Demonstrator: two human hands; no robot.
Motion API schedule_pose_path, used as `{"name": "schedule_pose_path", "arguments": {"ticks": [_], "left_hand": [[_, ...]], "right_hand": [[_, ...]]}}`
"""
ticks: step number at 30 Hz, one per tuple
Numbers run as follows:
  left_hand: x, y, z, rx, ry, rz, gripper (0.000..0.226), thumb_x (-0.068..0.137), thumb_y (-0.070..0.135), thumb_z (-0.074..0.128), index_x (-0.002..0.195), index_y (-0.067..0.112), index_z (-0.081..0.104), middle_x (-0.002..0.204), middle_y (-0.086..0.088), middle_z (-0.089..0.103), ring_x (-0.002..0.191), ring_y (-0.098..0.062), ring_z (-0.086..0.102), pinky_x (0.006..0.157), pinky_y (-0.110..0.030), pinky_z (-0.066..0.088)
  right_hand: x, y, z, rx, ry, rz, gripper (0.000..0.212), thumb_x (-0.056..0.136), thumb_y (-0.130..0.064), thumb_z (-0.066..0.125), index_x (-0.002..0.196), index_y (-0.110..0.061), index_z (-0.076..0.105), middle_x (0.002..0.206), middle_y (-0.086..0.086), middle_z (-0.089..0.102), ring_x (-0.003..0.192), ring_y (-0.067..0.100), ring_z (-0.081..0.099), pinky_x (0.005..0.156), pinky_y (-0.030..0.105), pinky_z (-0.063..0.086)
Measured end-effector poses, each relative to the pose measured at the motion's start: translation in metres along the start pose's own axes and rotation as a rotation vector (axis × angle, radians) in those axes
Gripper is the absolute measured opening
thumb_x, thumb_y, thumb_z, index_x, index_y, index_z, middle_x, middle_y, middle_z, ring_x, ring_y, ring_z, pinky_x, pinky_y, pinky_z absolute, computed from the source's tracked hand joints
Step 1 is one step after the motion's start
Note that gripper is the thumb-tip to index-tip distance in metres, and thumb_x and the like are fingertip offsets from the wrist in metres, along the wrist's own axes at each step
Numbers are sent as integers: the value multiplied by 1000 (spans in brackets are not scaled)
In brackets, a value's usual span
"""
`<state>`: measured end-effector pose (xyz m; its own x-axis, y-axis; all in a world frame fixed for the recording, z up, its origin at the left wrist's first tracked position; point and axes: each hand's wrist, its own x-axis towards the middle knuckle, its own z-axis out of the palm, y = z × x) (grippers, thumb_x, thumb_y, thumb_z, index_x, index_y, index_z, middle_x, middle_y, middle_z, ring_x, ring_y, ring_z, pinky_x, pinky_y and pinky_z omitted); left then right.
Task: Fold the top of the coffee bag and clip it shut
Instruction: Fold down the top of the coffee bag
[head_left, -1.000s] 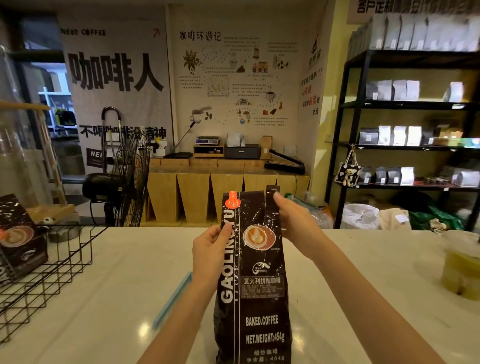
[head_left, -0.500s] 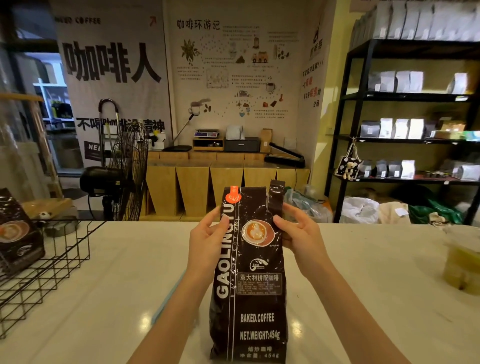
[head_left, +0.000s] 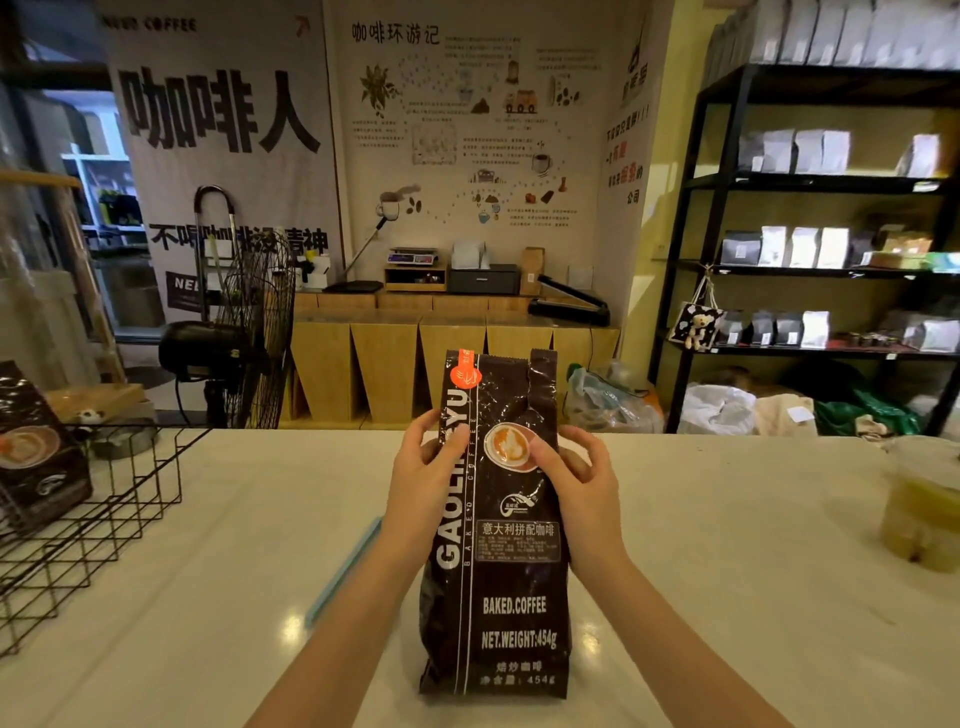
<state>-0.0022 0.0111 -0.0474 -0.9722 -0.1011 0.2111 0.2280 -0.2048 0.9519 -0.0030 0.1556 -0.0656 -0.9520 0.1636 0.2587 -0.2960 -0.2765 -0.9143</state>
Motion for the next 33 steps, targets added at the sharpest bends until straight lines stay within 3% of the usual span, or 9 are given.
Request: {"name": "schedule_pose_path", "arguments": {"ticks": [4,6,10,16,21,25,29,33], "left_hand": [[0,-5,-1,-34,57,29,33,85,26,58,114,26,44,87,-6,70,63,-11,71,48,-23,54],[0,-6,-2,-32,88,32,29,83,27,60,107,22,44,86,-7,69,61,-12,70,47,-23,54],[1,-8,-2,43,130,41,20,79,30,64,83,12,57,81,-10,71,66,-19,70,60,-33,57],[-3,-5,-7,-5,126,4,18,76,27,68,68,11,66,72,-11,71,67,-25,69,68,-41,57],[-5,0,-6,-46,105,-16,22,79,25,66,72,4,65,75,-15,70,69,-27,68,71,-44,56],[-7,-1,-8,-26,110,9,19,79,26,65,69,9,69,68,-8,73,66,-25,70,63,-37,58],[-7,3,-14,27,20,76,4,82,20,62,79,17,63,68,-4,74,65,-22,71,53,-28,57],[-7,14,-15,-61,-114,124,29,85,5,55,96,31,50,77,-3,75,64,-19,70,50,-30,57]], "right_hand": [[-4,7,-2,-8,52,-3,17,67,-33,76,72,-19,68,71,3,75,66,18,71,53,23,55],[-3,7,-3,3,58,37,12,70,-28,76,66,-18,70,66,2,74,62,17,70,51,23,55],[-3,6,-2,-37,99,38,15,66,-28,79,60,-17,71,60,1,73,58,15,70,50,24,54],[1,0,-3,-47,18,-2,10,71,-25,75,65,-19,71,64,0,74,61,14,70,51,22,55],[5,-8,-4,-47,-10,-64,6,75,-18,72,71,-22,72,70,0,76,66,15,71,53,22,55],[8,-10,-7,-81,2,-35,7,71,-16,75,73,-16,68,65,2,75,65,19,71,56,28,56],[10,-19,-14,-90,-107,-71,22,76,-12,70,79,-18,48,73,4,77,68,20,72,52,23,56],[7,-26,-12,-26,-188,-116,22,73,-20,69,70,-26,47,80,4,76,72,21,71,54,25,56]]}}
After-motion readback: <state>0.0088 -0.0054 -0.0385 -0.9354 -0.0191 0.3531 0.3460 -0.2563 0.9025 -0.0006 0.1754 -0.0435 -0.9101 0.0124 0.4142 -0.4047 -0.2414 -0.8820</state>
